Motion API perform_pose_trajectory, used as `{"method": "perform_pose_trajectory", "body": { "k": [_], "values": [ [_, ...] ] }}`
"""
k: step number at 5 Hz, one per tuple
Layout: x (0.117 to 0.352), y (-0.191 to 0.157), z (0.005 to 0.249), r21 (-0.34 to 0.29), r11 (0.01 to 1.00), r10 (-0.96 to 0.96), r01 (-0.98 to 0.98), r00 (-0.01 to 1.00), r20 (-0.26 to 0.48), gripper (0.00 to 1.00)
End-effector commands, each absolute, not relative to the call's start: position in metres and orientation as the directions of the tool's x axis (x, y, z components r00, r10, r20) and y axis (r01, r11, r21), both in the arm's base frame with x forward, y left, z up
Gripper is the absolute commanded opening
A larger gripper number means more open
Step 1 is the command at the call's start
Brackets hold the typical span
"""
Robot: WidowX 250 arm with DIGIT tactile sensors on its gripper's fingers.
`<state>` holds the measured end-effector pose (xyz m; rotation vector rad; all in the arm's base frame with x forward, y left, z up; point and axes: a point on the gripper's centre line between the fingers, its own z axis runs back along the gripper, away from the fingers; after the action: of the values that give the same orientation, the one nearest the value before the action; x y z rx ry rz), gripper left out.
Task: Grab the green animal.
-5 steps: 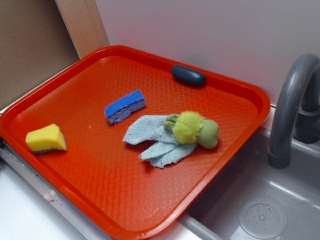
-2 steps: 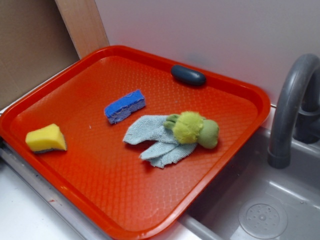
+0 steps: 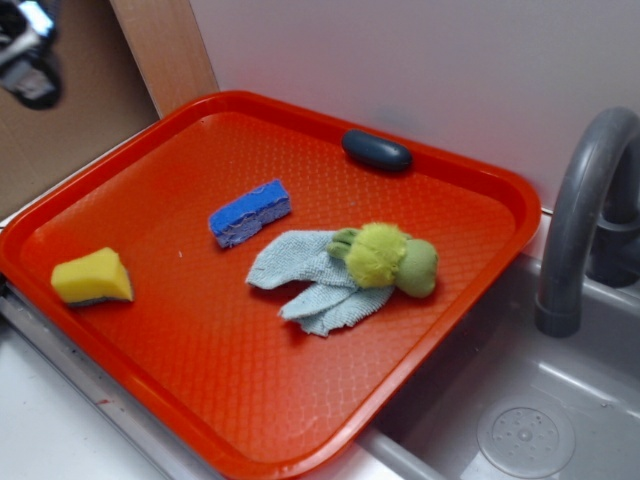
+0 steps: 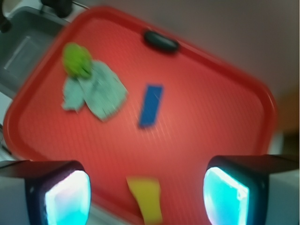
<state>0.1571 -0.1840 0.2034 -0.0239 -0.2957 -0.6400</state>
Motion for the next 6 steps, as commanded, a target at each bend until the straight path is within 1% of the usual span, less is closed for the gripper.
{"method": "perform_pose_trajectory", "body": {
  "k": [1,2,3,4,5,6],
  "values": [
    [0.175,-0.248,0.194,0.034,0.715,-0.635,0.698,0.629,0.449,1.0],
    [0.196,-0.278,0.169,0.054,0.686,-0.671,0.726,0.602,0.434,1.0],
    [0.215,-0.305,0.137,0.079,0.663,-0.709,0.744,0.59,0.386,1.0],
    [0.229,-0.317,0.107,0.083,0.637,-0.745,0.767,0.583,0.324,1.0],
    [0.239,-0.324,0.074,0.055,0.592,-0.782,0.804,0.556,0.283,1.0],
    [0.24,-0.326,0.055,0.058,0.555,-0.817,0.83,0.531,0.226,1.0]
  ]
}}
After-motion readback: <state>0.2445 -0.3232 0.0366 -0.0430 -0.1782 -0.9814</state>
